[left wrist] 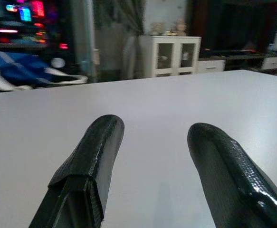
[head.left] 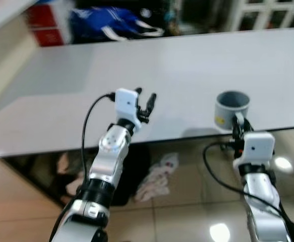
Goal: Setting the table
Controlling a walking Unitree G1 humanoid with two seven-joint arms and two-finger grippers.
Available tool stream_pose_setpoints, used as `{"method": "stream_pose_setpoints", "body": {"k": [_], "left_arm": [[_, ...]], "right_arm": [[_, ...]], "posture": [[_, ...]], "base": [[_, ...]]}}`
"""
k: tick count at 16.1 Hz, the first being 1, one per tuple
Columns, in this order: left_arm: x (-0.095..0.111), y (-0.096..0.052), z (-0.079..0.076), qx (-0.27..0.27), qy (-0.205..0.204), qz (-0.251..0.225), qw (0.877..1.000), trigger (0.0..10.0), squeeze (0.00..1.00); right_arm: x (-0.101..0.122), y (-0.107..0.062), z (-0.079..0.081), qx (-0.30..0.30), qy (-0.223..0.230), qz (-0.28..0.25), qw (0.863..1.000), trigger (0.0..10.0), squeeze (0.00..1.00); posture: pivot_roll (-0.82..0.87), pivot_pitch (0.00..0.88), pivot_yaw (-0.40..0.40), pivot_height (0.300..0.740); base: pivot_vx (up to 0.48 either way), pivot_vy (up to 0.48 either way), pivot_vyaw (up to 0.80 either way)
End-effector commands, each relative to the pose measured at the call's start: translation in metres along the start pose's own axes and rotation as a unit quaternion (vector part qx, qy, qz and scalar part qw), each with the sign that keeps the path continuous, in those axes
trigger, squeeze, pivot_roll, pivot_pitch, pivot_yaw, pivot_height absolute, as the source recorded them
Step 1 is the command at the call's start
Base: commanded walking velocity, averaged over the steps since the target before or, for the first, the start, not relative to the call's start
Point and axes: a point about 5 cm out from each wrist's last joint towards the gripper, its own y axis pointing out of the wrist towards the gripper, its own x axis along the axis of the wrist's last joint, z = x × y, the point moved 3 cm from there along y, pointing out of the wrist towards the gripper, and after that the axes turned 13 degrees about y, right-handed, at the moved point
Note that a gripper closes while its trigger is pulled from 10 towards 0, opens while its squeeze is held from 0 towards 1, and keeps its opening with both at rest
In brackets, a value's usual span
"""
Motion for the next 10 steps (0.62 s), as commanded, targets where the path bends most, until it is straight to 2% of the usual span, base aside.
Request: {"method": "stream_pose_setpoints", "body": {"k": [1,2,7,10], "left_arm": [[0.006,0.0035,-0.0067,-0.009,0.003,-0.009,1.0,10.0,0.0],[0.0056,0.0032,-0.0077,-0.011,0.004,-0.008,1.0,10.0,0.0],[0.0053,0.0038,-0.0097,-0.015,0.003,-0.007,1.0,10.0,0.0],[0.0051,0.0039,-0.0104,-0.017,0.004,-0.005,1.0,10.0,0.0]], "right_arm": [[0.0043,0.0016,-0.0074,-0.013,-0.009,-0.008,1.0,0.0,0.0],[0.0038,0.0012,-0.0069,-0.012,-0.005,-0.007,1.0,0.0,0.0],[0.0037,-0.0015,-0.0097,-0.022,-0.005,-0.008,1.0,0.0,0.0],[0.0118,0.0042,-0.0104,-0.026,-0.002,-0.02,0.999,0.0,0.0]], "posture": [[-0.01,0.0,0.082,0.735],[-0.01,0.0,0.084,0.735],[-0.02,0.0,0.092,0.735],[-0.02,0.0,0.092,0.735]], "base": [[0.3,-0.371,0.79],[0.3,-0.371,0.78],[0.3,-0.371,0.0],[0.301,-0.37,0.0]]}}
